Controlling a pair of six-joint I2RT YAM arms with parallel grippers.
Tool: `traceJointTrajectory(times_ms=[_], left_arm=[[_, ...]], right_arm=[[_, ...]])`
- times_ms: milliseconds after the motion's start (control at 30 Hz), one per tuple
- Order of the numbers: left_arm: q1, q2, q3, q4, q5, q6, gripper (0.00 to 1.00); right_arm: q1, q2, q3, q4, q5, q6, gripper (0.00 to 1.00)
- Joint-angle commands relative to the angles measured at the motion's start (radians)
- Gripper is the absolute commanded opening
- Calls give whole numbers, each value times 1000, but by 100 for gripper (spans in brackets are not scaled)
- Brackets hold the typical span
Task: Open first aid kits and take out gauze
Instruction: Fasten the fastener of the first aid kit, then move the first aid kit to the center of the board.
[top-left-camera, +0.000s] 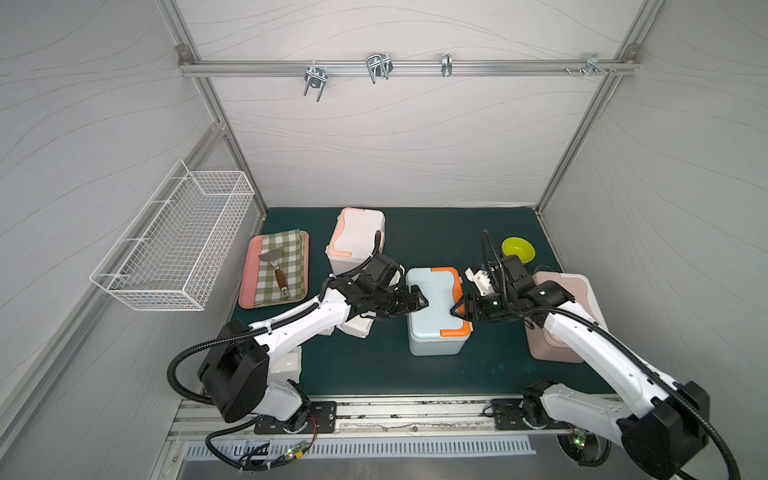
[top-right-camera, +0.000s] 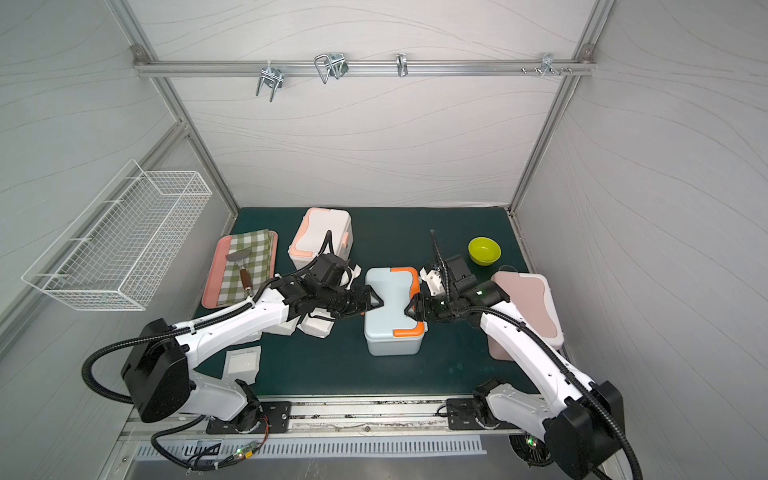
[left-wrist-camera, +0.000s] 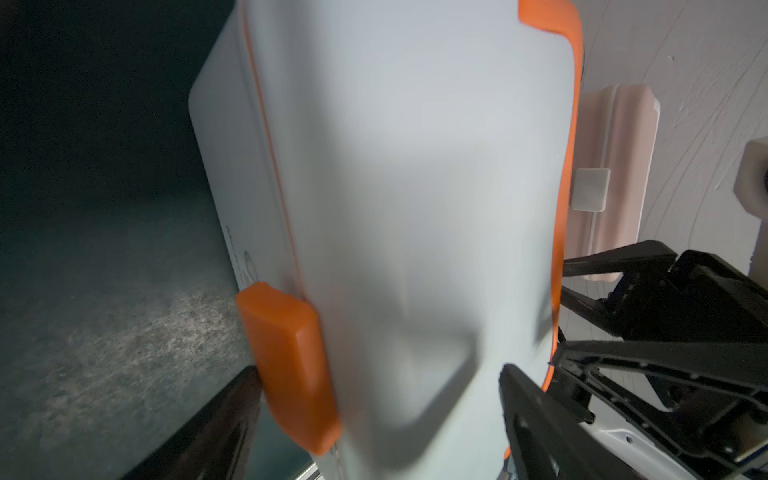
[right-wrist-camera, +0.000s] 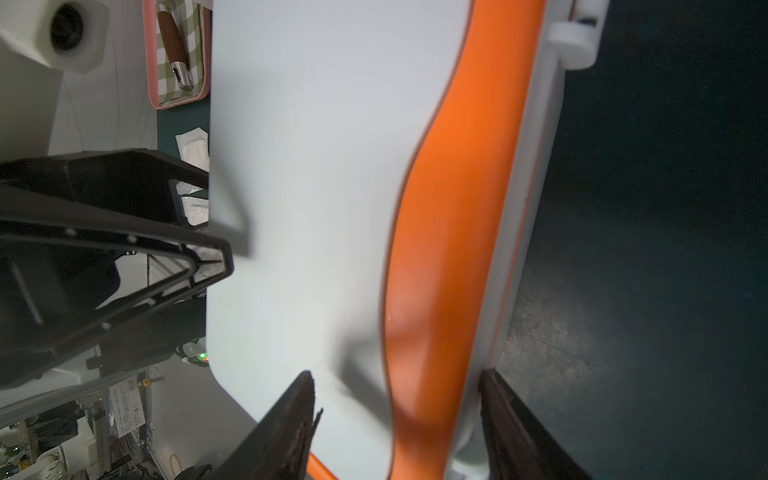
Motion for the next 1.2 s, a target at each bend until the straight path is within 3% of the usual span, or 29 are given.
traceJointTrajectory(times_ms=[0,333,567,767,933,1167], left_arm=[[-19,21,66,92,27,0,90],[-27,42,66,134,35,-16,89],[-22,-42,25,59,-49,17,92],[-22,-176,-20,-36,-133,53,93],[-42,-356,-72,-61,-197,93,93],[-100,-627,-159,-70,-340,157,94]], right_arm=[[0,8,-4,29,-44,-10,62],[1,30,-1,39,-42,-1,63],[0,-49,50,-52,112,-9,91],[21,-150,70,-113,143,-23,98],[173,-226,75,-137,192,-13,98],[496,-251,66,-96,269,22,96]])
